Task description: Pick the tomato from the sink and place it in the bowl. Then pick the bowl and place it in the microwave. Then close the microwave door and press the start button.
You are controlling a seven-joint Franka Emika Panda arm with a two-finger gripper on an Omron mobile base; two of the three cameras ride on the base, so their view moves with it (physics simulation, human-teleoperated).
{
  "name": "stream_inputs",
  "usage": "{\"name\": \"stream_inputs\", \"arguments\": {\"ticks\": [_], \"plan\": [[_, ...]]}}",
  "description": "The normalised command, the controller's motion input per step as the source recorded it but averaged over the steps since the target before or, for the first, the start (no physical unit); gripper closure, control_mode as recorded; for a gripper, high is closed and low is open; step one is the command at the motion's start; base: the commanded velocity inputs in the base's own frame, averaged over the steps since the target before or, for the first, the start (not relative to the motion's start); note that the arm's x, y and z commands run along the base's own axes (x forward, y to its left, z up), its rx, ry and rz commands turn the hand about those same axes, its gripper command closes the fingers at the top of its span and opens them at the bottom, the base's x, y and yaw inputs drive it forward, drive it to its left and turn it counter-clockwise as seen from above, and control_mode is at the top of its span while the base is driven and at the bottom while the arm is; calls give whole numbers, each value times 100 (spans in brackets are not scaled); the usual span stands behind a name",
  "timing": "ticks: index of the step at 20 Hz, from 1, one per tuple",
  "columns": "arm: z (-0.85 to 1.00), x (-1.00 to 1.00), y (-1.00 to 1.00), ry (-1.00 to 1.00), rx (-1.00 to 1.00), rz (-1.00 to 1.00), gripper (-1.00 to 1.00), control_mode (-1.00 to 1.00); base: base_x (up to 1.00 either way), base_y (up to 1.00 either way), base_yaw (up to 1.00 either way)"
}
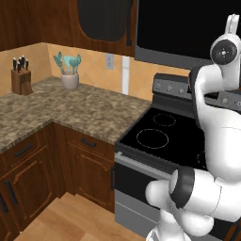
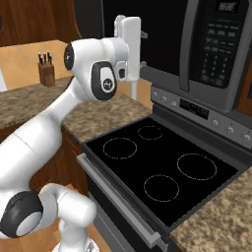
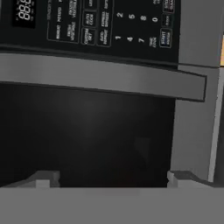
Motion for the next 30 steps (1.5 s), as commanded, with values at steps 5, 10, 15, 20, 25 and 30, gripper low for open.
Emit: {"name": "stream_inputs", "arguments": {"ticks": [5, 10, 15, 20, 25, 30], "plan": [[5, -100, 2, 38, -37, 16, 100, -100, 0, 0, 0], [16, -98, 7, 31, -38, 12, 100, -100, 0, 0, 0], [13, -82, 2, 41, -41, 6, 100, -100, 0, 0, 0], [-10, -86, 11, 26, -47, 7, 100, -100, 0, 0, 0], [-25, -34, 13, 12, -29, 8, 100, -100, 0, 0, 0], [0, 19, -19, 2, -9, 0, 100, -100, 0, 0, 0]]}}
